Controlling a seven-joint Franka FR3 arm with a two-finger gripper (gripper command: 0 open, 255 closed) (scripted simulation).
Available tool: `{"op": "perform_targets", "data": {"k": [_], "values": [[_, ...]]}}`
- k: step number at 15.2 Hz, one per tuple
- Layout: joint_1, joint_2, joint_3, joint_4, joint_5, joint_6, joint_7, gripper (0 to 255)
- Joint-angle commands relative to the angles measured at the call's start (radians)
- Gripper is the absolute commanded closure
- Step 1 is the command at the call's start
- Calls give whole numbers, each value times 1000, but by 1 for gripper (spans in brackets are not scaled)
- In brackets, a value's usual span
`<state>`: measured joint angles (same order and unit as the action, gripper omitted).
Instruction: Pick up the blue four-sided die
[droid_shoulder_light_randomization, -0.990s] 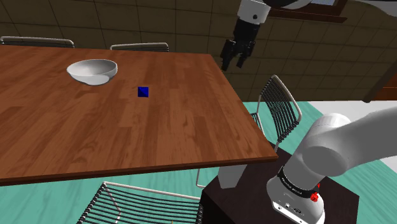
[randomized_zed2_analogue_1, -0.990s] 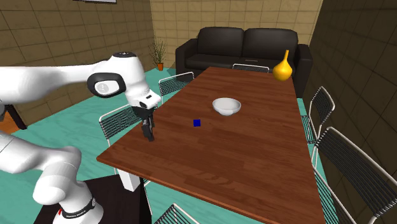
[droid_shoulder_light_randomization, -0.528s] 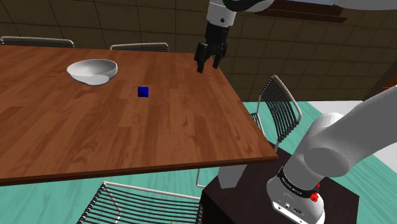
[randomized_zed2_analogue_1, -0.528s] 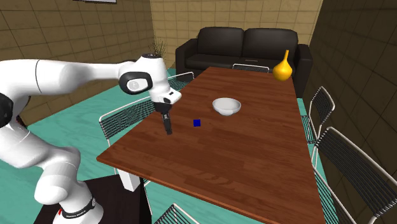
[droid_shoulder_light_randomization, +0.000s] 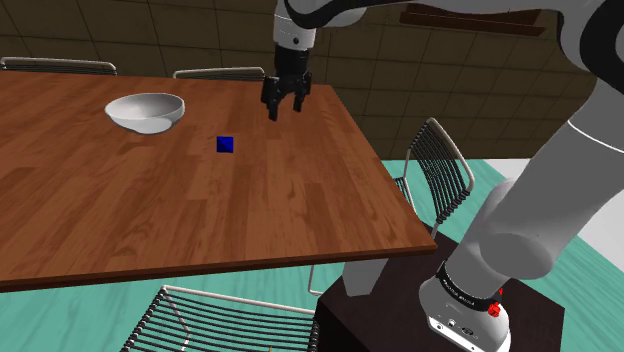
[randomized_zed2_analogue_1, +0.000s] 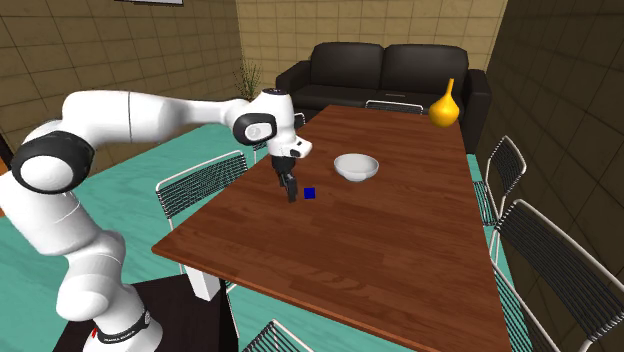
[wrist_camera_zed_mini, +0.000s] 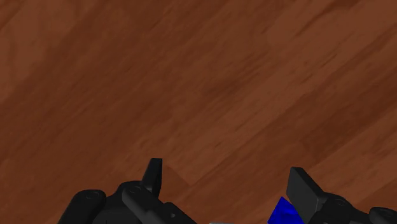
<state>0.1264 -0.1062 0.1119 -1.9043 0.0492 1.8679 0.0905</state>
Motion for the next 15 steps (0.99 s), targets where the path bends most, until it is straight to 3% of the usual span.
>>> {"op": "perform_targets", "data": {"k": [1, 12, 15], "values": [[13, 69, 15, 58, -7, 2, 2, 0], [108, 524, 74, 564, -86, -101, 11, 0], [107, 523, 73, 523, -85, -60, 10, 0]]}}
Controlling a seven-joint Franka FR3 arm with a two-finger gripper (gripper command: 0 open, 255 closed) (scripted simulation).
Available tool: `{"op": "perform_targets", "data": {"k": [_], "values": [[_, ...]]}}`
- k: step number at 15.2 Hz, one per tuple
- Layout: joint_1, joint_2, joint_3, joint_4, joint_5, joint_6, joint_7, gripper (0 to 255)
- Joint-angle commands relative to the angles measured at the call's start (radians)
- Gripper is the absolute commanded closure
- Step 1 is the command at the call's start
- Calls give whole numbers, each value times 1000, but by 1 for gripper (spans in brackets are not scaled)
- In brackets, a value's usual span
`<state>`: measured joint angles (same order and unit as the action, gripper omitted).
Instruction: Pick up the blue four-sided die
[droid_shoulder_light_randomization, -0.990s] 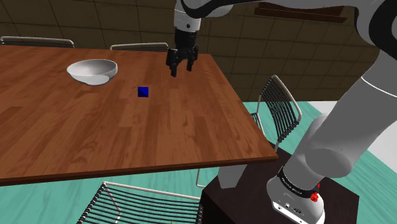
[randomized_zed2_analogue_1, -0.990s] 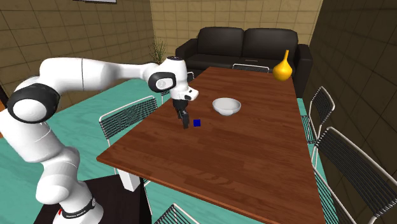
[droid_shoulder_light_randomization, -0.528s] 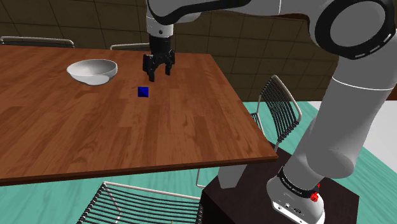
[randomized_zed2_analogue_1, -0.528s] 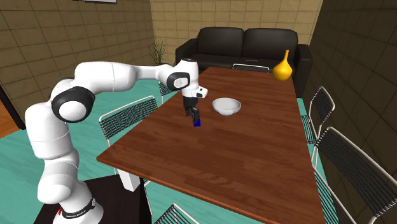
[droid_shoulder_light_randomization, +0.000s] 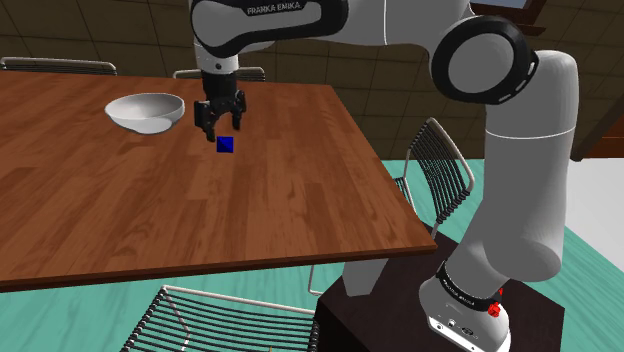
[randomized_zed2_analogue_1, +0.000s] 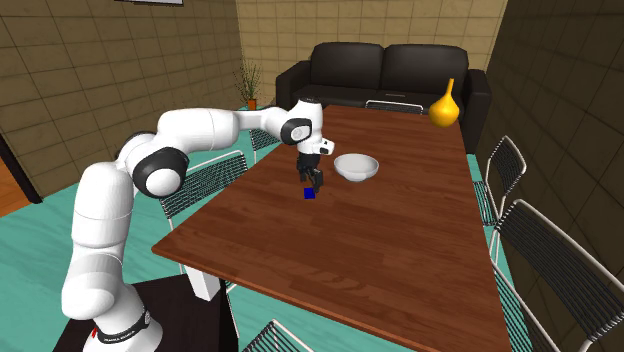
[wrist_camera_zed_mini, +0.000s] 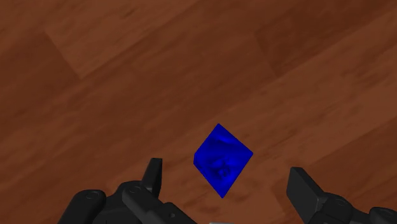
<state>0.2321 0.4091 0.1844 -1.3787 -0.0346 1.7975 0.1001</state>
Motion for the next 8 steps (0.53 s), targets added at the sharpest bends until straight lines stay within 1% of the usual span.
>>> {"op": "perform_targets", "data": {"k": [1, 4, 7, 8], "values": [[1, 8, 0, -15, -2, 23, 0, 0], [0, 11, -1, -52, -2, 62, 0, 0], [0, 12, -1, -58, -2, 70, 0, 0], [0, 11, -1, -59, -2, 70, 0, 255]]}}
